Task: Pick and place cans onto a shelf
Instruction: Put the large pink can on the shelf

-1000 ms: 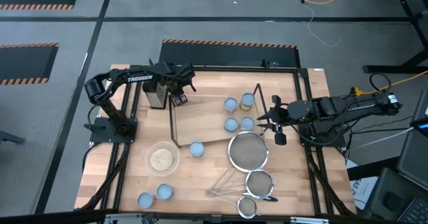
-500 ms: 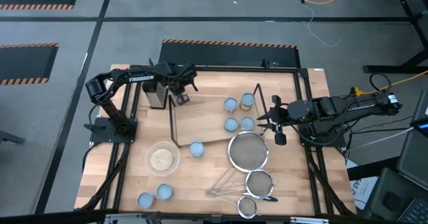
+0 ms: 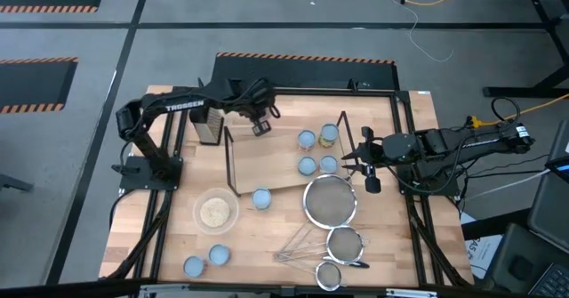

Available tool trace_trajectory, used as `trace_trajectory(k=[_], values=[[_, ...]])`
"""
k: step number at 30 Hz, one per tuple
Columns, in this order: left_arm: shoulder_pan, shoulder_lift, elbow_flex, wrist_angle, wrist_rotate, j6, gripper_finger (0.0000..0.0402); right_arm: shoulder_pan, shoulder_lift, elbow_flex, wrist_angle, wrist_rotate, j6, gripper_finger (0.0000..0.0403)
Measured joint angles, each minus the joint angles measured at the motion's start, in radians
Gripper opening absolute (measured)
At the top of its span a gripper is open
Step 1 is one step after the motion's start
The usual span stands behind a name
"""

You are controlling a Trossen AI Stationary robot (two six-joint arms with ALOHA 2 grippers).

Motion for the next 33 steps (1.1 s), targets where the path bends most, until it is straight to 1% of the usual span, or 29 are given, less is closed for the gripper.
trace_trajectory(k=[5, 12, 19, 24, 28, 33], values=[[-0.085, -0.001, 0.117, -0.004, 0.039, -0.076, 0.0001, 0.000, 0.000, 0.000, 0.000, 0.000, 0.000, 0.0113], [-0.212, -0.003, 0.223, -0.012, 0.039, -0.209, 0.0001, 0.000, 0.000, 0.000, 0.000, 0.000, 0.001, 0.0113], [-0.303, -0.003, 0.230, -0.029, 0.045, -0.408, 0.0000, 0.000, 0.000, 0.000, 0.000, 0.000, 0.002, 0.0113], [-0.337, -0.003, 0.230, -0.031, 0.045, -0.489, 0.0000, 0.000, 0.000, 0.000, 0.004, 0.000, 0.002, 0.0113], [-0.343, 0.006, 0.232, -0.029, 0.051, -0.519, 0.0000, 0.000, 0.000, 0.000, 0.030, 0.000, -0.001, 0.0113], [-0.342, 0.052, 0.235, -0.020, 0.091, -0.519, 0.0000, 0.000, -0.001, 0.000, 0.044, 0.000, -0.001, 0.0113]])
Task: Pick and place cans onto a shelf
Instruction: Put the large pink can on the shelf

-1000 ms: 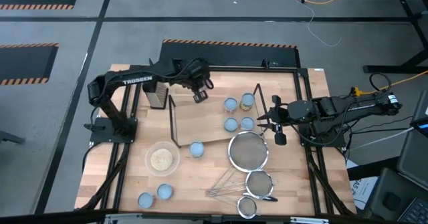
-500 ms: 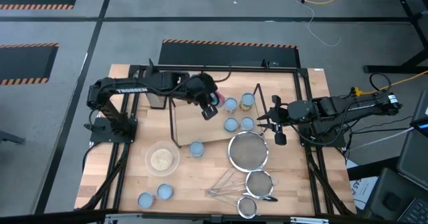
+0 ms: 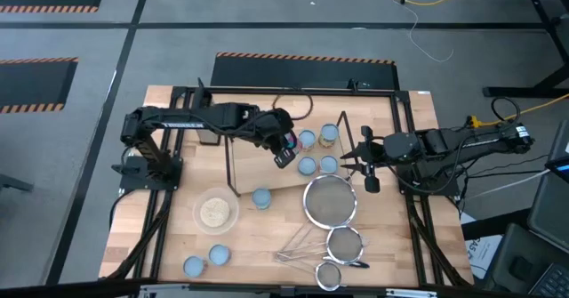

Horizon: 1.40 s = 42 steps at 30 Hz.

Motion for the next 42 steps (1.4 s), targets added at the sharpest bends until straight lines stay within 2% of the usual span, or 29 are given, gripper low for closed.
trace_trajectory(k=[7, 15, 42], values=[[0.032, 0.079, -0.004, -0.109, 0.029, 0.000, 0.0000, 0.000, 0.000, 0.000, 0.002, 0.000, 0.000, 0.0113], [0.073, 0.144, -0.004, -0.147, 0.025, 0.032, 0.0000, -0.002, 0.013, -0.001, 0.006, 0.000, 0.000, 0.0113], [0.093, 0.221, -0.002, -0.093, 0.005, 0.083, 0.0007, -0.002, 0.040, -0.001, 0.007, -0.001, -0.004, 0.0113]])
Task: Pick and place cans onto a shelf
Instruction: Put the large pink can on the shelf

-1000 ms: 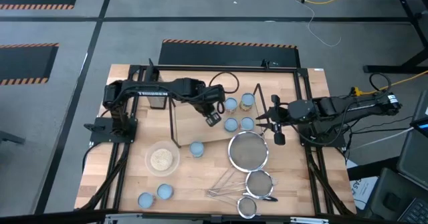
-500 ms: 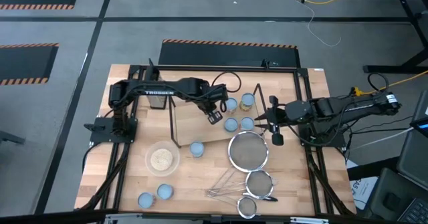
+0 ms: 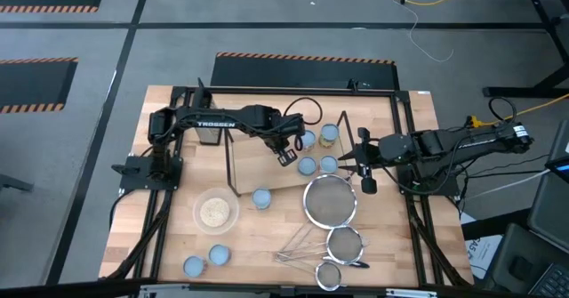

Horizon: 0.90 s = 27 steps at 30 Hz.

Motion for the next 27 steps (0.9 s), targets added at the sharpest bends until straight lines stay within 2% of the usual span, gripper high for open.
trace_trajectory(k=[8, 21, 27], values=[[0.000, 0.000, -0.001, 0.005, 0.001, 0.047, 0.0013, 0.000, 0.000, 0.000, 0.000, 0.000, 0.000, 0.0113], [-0.005, 0.001, -0.002, 0.057, 0.006, 0.102, 0.0083, 0.000, 0.000, 0.000, 0.000, 0.000, 0.000, 0.0113], [-0.005, -0.007, -0.003, 0.071, 0.006, 0.103, 0.0087, 0.000, 0.000, 0.000, 0.000, 0.000, 0.000, 0.0113]])
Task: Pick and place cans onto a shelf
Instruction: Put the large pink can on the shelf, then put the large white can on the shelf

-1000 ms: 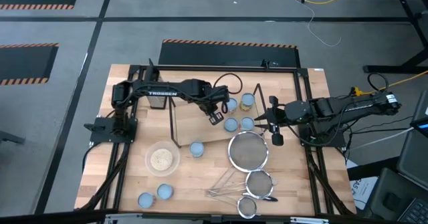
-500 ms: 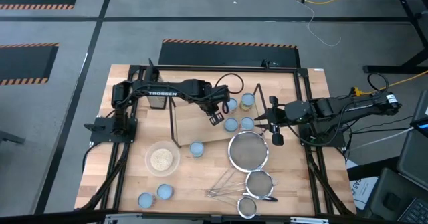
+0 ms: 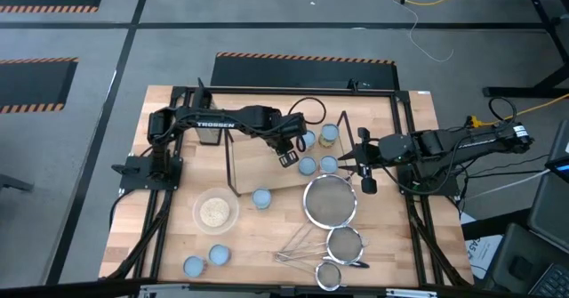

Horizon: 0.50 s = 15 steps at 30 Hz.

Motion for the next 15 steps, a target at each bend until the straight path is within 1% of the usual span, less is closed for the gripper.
trace_trajectory(k=[6, 9, 11, 13, 15], values=[[-0.004, -0.033, 0.004, -0.017, -0.003, 0.001, 0.0089, 0.000, 0.000, 0.000, 0.000, 0.000, 0.000, 0.0113], [-0.020, -0.040, 0.027, -0.019, -0.005, 0.001, 0.0089, 0.000, 0.000, 0.000, -0.001, 0.000, 0.000, 0.0113], [-0.041, -0.052, 0.037, -0.045, 0.010, 0.001, 0.0087, 0.000, -0.001, 0.000, -0.002, 0.000, 0.000, 0.0113], [-0.068, -0.053, 0.052, -0.027, 0.035, 0.001, 0.0086, 0.000, -0.001, 0.000, -0.004, 0.000, 0.001, 0.0113], [-0.102, -0.053, 0.067, -0.070, 0.060, 0.001, 0.0087, 0.000, -0.001, 0.000, -0.003, 0.000, 0.000, 0.0113]])
